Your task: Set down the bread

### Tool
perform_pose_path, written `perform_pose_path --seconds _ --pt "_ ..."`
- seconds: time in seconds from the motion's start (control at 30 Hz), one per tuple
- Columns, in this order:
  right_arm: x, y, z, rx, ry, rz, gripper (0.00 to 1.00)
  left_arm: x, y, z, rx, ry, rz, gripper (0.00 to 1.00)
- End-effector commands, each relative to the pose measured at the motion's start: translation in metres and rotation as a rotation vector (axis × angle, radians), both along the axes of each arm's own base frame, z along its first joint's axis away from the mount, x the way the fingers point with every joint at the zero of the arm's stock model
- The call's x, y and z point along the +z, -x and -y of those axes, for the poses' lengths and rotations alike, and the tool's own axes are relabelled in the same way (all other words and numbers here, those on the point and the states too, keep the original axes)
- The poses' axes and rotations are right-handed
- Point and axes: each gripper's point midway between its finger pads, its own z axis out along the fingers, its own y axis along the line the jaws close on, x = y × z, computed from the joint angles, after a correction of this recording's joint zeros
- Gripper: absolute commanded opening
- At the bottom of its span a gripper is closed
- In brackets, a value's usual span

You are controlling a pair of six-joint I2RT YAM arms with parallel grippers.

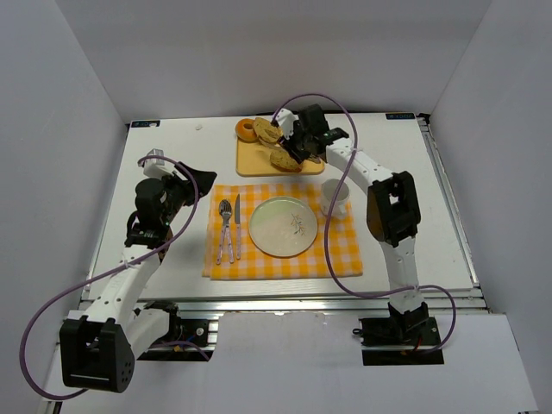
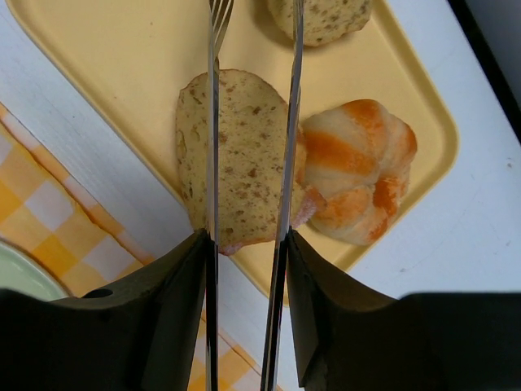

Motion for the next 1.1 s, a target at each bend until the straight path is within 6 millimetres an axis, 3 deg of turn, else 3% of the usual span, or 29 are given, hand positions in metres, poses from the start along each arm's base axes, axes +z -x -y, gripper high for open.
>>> perform_pose_path --seconds 0.0,0.33,0.8,1.07 --pt "0.019 -0.013 -0.013 0.003 -0.028 0.079 0.47 0.005 0.005 -0.004 0.017 -0.017 0.017 0.7" --pt "0.008 -0.022 -0.021 -0.016 -0.013 0.109 0.46 0.005 0.005 -0.004 0.019 -0.016 0.016 0.7" --pt "0.014 -0.026 -0.021 -0.039 0.029 0.208 0.44 0.003 0.004 -0.004 0.017 -0.017 0.012 0.7" --pt "0.006 -0.026 -0.026 -0.032 0.064 0.233 0.43 0.001 0.004 -0.003 0.015 -0.018 0.008 0.7"
